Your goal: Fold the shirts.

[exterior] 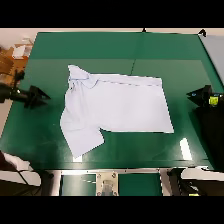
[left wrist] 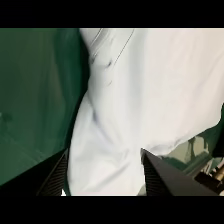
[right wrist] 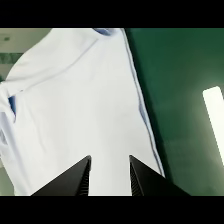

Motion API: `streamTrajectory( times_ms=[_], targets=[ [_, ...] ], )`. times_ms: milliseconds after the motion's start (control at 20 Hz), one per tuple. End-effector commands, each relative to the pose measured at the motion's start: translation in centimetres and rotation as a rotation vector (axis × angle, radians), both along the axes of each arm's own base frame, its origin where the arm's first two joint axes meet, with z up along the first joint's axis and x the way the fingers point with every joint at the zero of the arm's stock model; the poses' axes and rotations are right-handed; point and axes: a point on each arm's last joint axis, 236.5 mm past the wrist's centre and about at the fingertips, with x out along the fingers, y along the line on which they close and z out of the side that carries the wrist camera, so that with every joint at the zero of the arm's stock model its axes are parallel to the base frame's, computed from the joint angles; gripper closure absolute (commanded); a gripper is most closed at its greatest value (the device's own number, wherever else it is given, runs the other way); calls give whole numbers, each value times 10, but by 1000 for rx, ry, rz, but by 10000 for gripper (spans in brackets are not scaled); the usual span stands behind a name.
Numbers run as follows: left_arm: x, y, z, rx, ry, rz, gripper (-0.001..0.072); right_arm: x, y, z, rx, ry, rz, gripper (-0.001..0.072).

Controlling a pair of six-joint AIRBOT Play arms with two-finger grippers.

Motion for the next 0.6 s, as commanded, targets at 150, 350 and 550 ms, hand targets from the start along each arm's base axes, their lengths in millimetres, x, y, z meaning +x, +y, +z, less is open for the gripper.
streamTrajectory(
  times_ms=[150,350,550],
  targets=[
    [-68,-20,-71,-38,175,48,168,-48,3,-34,42,82,-21,424],
    [-63,-37,-82,-67,149,86,168,-56,10,-47,53,97,-17,424],
    [-59,-73,-88,-14,103,-39,408,-58,12,-49,57,102,-14,424]
  ],
)
